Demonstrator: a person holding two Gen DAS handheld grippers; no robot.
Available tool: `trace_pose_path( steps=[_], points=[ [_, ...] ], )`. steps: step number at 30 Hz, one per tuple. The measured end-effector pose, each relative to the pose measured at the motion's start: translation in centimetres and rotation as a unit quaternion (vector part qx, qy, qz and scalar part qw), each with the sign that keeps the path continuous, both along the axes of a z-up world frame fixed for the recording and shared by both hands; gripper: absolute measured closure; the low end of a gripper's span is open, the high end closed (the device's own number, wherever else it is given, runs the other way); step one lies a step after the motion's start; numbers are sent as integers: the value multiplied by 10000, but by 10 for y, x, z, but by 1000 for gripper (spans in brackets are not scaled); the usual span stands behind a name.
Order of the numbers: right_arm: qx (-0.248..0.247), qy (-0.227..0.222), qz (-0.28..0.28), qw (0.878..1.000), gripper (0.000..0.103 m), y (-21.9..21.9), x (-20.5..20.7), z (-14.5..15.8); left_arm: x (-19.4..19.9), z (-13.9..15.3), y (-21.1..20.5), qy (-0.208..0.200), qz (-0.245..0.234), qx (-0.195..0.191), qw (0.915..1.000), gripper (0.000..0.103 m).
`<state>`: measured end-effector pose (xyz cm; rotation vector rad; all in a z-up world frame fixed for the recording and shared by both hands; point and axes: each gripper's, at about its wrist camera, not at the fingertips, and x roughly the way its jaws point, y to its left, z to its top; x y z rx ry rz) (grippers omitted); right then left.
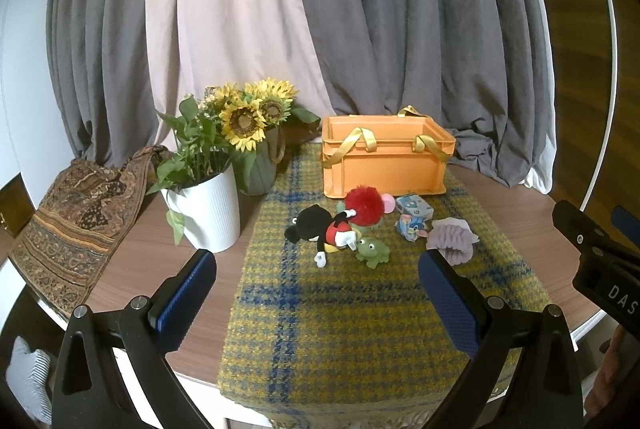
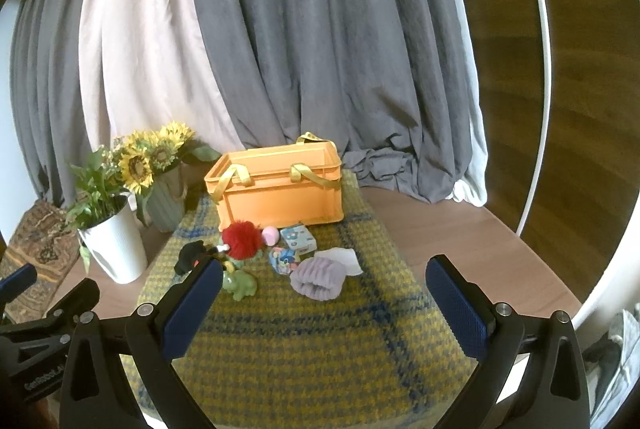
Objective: Organize soft objects
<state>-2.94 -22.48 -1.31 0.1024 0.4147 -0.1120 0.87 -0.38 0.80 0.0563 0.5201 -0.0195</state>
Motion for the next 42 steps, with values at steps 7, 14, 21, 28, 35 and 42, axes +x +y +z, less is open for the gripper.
trace_pose_path(
  steps=[7,14,21,28,35,42],
  points=[
    [-2,-8,-5,10000,0,0,1,0,2,0,-3,23,-42,15,10000,0],
    [-6,-6,8,10000,0,-1,4,2,4,0,-4,26,-50,4,10000,0],
    [-8,-10,10,10000,0,-1,4,1,5,-1,-4,43,-87,-17,10000,0],
    [-11,-15,9,10000,0,1,3,0,6,1,-1,10,-136,-58,9999,0],
    [-2,-8,23,10000,0,1,5,0,8,0,1,1,-159,-62,9999,0],
    [-2,-5,17,10000,0,2,6,0,8,-1,1,-7,-151,-29,9999,0]
  ],
)
